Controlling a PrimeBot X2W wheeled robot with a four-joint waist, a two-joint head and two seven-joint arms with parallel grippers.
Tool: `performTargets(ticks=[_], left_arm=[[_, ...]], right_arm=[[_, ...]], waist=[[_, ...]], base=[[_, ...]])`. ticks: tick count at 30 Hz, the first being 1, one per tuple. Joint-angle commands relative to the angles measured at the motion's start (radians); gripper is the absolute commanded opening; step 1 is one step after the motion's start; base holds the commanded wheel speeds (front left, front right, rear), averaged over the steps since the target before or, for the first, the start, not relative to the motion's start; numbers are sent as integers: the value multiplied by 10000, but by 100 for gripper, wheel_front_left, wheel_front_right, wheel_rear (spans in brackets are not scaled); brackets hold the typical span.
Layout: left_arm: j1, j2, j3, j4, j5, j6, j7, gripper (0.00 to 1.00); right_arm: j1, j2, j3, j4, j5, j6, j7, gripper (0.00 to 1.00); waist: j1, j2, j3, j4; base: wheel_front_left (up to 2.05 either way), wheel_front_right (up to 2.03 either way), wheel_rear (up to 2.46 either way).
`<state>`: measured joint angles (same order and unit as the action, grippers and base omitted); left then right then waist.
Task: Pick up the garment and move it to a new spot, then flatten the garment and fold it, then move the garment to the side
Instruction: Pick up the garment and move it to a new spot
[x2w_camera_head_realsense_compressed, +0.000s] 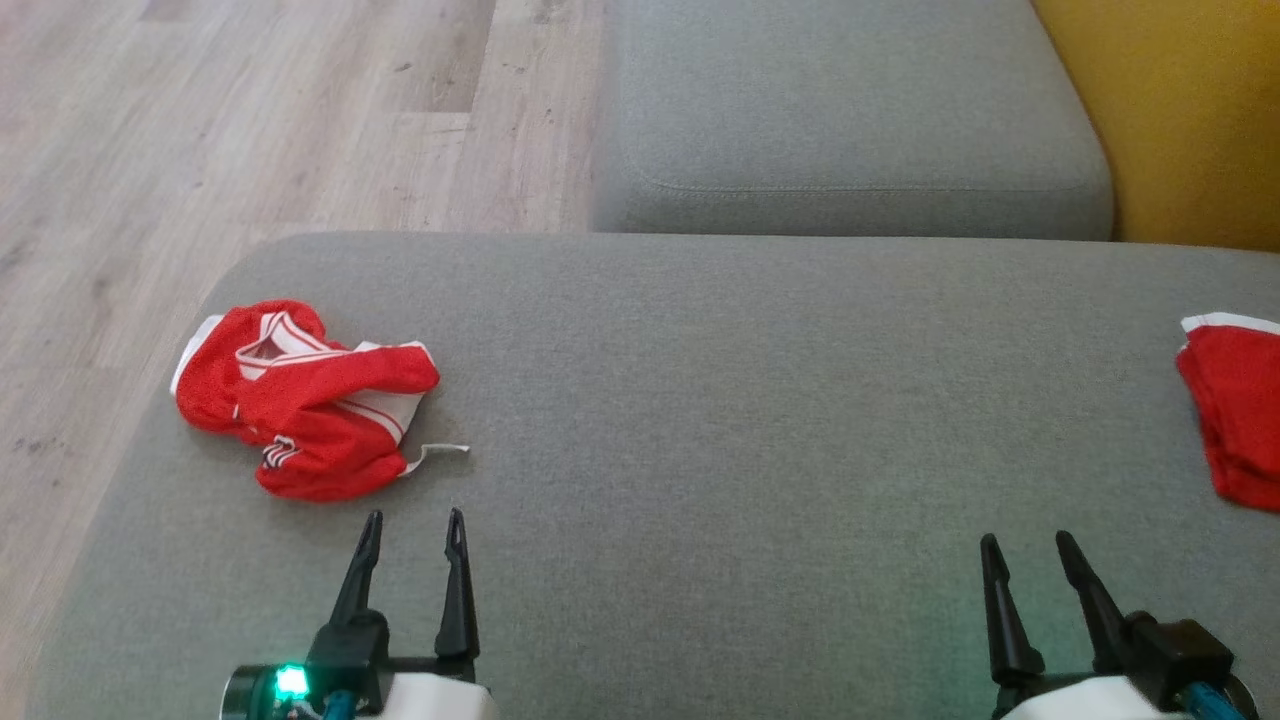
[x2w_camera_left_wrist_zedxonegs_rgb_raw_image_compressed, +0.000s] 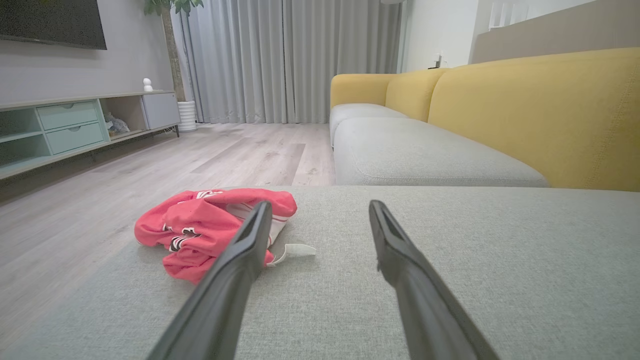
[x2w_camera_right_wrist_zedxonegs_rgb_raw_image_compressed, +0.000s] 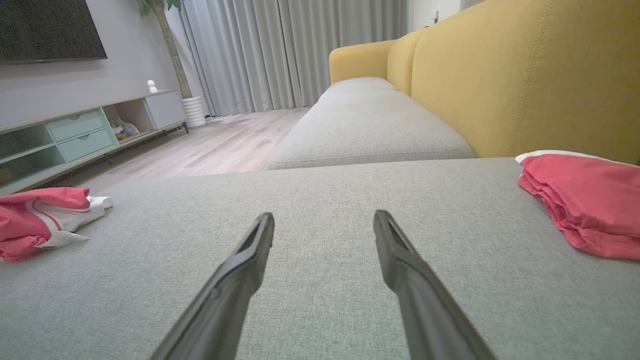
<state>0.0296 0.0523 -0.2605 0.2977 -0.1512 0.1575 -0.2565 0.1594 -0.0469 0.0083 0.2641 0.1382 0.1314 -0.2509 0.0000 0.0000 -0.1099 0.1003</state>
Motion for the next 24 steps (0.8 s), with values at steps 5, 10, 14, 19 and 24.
performTargets(ticks=[5,10,14,19,24], left_arm=[[-454,-20,362,-518,244,88,-53,100],[-553,-18,517,-804,482,163,-53,100],[-620,-5,808,-1208,558,259,-53,100],[-515,158,1339,-1678,595,383,-53,100],[-984,517,1688,-1768,667,194,-53,100]], right_arm=[[-271,-70,171,-360,41,-7,-108,100],[-370,-104,81,-392,53,-7,-108,100],[-556,-201,25,-418,81,-7,-108,100],[-872,-323,115,-418,54,-7,-108,100],[-1140,-555,225,-435,18,-7,-108,100]], waist=[[0,0,140,474],[0,0,390,1394],[0,0,706,2306],[0,0,1025,3097],[0,0,1626,3423]], base=[[0,0,0],[0,0,0],[0,0,0],[0,0,0],[0,0,0]])
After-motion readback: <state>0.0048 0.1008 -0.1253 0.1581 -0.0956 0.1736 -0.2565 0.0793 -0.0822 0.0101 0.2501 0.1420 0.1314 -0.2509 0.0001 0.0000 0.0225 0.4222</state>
